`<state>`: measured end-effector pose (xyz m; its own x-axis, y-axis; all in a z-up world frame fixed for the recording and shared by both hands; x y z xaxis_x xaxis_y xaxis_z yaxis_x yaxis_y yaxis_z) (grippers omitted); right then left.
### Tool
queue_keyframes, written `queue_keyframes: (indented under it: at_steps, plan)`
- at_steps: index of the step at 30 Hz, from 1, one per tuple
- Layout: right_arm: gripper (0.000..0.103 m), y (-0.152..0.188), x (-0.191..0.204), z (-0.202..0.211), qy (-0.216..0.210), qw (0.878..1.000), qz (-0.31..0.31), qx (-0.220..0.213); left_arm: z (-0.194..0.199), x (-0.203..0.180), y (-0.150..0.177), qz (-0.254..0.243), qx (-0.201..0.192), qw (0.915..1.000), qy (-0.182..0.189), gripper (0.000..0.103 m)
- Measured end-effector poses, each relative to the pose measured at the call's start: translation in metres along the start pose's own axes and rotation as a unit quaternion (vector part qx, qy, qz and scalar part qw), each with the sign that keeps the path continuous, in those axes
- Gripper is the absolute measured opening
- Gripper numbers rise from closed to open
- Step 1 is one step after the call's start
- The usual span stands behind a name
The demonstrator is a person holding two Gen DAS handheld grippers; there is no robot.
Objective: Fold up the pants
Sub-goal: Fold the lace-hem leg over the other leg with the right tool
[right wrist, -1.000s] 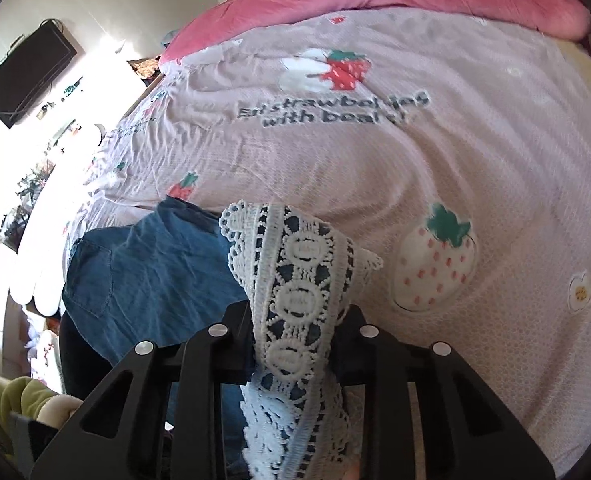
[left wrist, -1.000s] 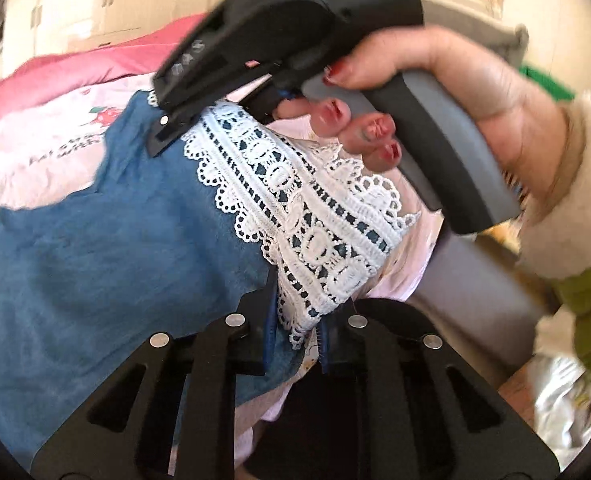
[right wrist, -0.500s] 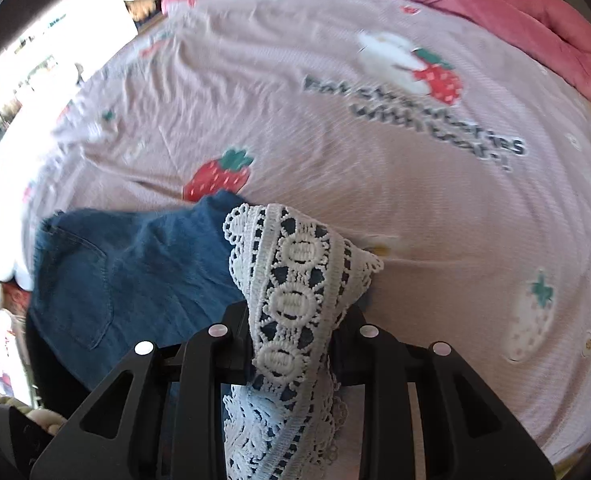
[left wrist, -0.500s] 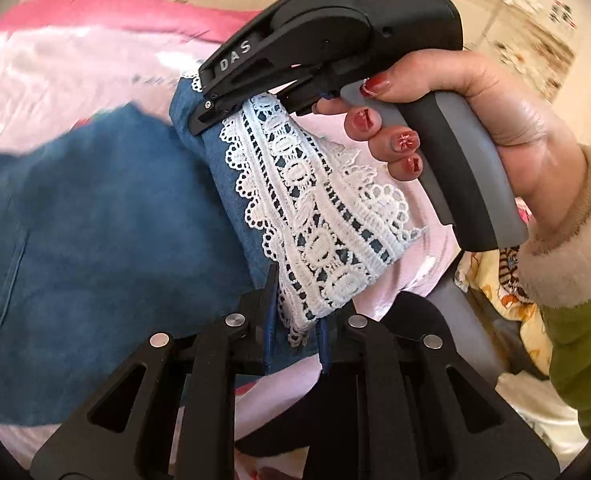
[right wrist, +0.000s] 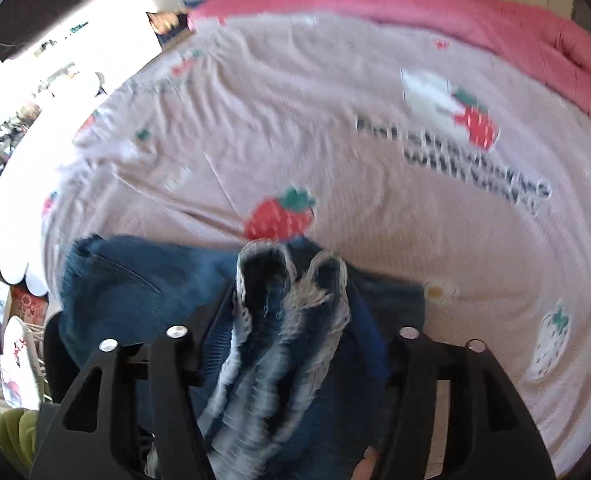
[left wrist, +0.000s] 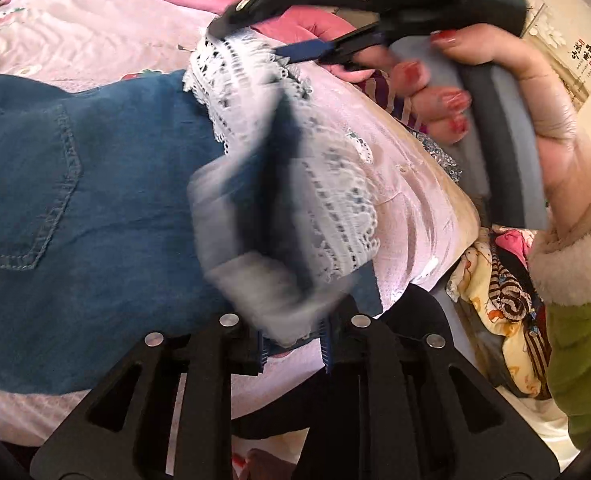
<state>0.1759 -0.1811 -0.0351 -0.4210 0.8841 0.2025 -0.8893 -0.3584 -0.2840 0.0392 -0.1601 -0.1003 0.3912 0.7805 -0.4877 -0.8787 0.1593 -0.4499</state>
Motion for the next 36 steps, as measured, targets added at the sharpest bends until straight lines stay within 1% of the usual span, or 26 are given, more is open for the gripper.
queue_keyframes:
  at_steps: [2, 3, 4, 5, 7, 9, 10, 12, 16, 18, 21, 22, 23, 24, 25, 26, 27, 28, 29, 30, 31, 34, 36]
  plan:
    - [0.068, 0.0, -0.003, 0.006, -0.004, 1.0, -0.004, -0.006, 0.001, 0.001, 0.002, 0.002, -0.001, 1.0, -0.002, 0.015]
    - [0.068, 0.002, -0.006, 0.007, -0.002, 1.0, -0.007, -0.004, 0.003, 0.001, 0.003, 0.003, -0.003, 1.0, -0.003, 0.019]
    - [0.069, 0.004, -0.007, 0.006, -0.003, 1.0, -0.009, -0.002, 0.005, 0.001, 0.004, 0.005, -0.006, 1.0, -0.005, 0.025]
    - [0.072, 0.005, -0.008, 0.005, -0.006, 1.0, -0.009, 0.002, 0.009, 0.003, 0.005, 0.006, -0.009, 0.9999, -0.005, 0.028]
    - [0.075, 0.008, -0.008, -0.001, -0.008, 1.0, -0.011, 0.008, 0.016, 0.006, 0.004, 0.008, -0.018, 0.9998, -0.009, 0.041]
    - [0.076, 0.012, -0.002, -0.008, -0.013, 1.0, -0.006, 0.018, 0.022, 0.008, 0.004, 0.01, -0.023, 0.9997, -0.007, 0.048]
    - [0.077, 0.014, 0.002, -0.013, -0.012, 1.0, -0.002, 0.023, 0.024, 0.009, 0.004, 0.014, -0.026, 0.9996, -0.005, 0.055]
    - [0.079, 0.015, 0.009, -0.021, -0.014, 0.999, 0.003, 0.032, 0.027, 0.012, 0.004, 0.017, -0.03, 0.9994, -0.004, 0.059]
    - [0.079, 0.01, 0.027, -0.039, -0.005, 0.999, 0.02, 0.047, 0.028, 0.014, 0.002, 0.038, -0.032, 0.9987, 0.015, 0.063]
    - [0.079, 0.005, 0.035, -0.046, 0.005, 0.998, 0.026, 0.053, 0.036, 0.025, 0.001, 0.043, -0.035, 0.9983, 0.017, 0.064]
    - [0.079, -0.001, 0.037, -0.06, 0.026, 0.997, 0.024, 0.067, 0.037, 0.032, 0.0, 0.052, -0.034, 0.998, 0.005, 0.063]
    - [0.079, -0.004, 0.037, -0.066, 0.033, 0.996, 0.019, 0.075, 0.035, 0.032, 0.001, 0.054, -0.03, 0.9981, 0.001, 0.055]
    - [0.079, -0.005, 0.036, -0.072, 0.04, 0.996, 0.015, 0.083, 0.035, 0.033, 0.001, 0.055, -0.028, 0.9981, -0.005, 0.05]
    - [0.079, -0.006, 0.036, -0.079, 0.055, 0.994, 0.016, 0.092, 0.033, 0.035, 0.001, 0.055, -0.025, 0.9981, -0.014, 0.04]
    - [0.077, -0.007, 0.035, -0.084, 0.071, 0.993, 0.023, 0.095, 0.031, 0.037, 0.003, 0.056, -0.02, 0.998, -0.019, 0.033]
    - [0.066, -0.007, 0.036, -0.089, 0.088, 0.991, 0.031, 0.099, 0.03, 0.038, 0.004, 0.059, -0.016, 0.998, -0.019, 0.029]
    - [0.06, -0.006, 0.035, -0.093, 0.099, 0.989, 0.038, 0.103, 0.029, 0.038, 0.005, 0.06, -0.013, 0.9979, -0.021, 0.025]
    - [0.051, -0.006, 0.034, -0.096, 0.103, 0.989, 0.037, 0.104, 0.028, 0.039, 0.006, 0.059, -0.012, 0.9979, -0.025, 0.022]
    - [0.043, -0.006, 0.034, -0.095, 0.099, 0.989, 0.036, 0.101, 0.029, 0.04, 0.007, 0.057, -0.012, 0.998, -0.027, 0.021]
    - [0.038, -0.007, 0.032, -0.088, 0.091, 0.991, 0.035, 0.09, 0.03, 0.039, 0.007, 0.055, -0.013, 0.998, -0.028, 0.018]
    - [0.027, -0.007, 0.03, -0.083, 0.083, 0.993, 0.029, 0.081, 0.031, 0.039, 0.007, 0.053, -0.015, 0.998, -0.031, 0.016]
    - [0.027, -0.009, 0.028, -0.061, 0.056, 0.997, 0.015, 0.048, 0.036, 0.038, 0.004, 0.045, -0.023, 0.998, -0.038, 0.015]
    - [0.027, -0.011, 0.03, -0.054, 0.044, 0.998, 0.013, 0.031, 0.042, 0.036, 0.001, 0.036, -0.033, 0.9975, -0.052, 0.015]
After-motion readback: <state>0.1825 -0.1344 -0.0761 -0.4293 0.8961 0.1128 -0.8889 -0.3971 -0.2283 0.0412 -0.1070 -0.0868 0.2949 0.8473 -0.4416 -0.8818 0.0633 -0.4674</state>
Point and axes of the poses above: each gripper's, at about its wrist camera, not at the fingertips, and z roughly against the way its jaws point, x to its left, y to its underside, the point moved 10 cm from there along -z, roughly the way its jaws point, and after that the axes turned 15 degrees about x, right-handed, at the moved point
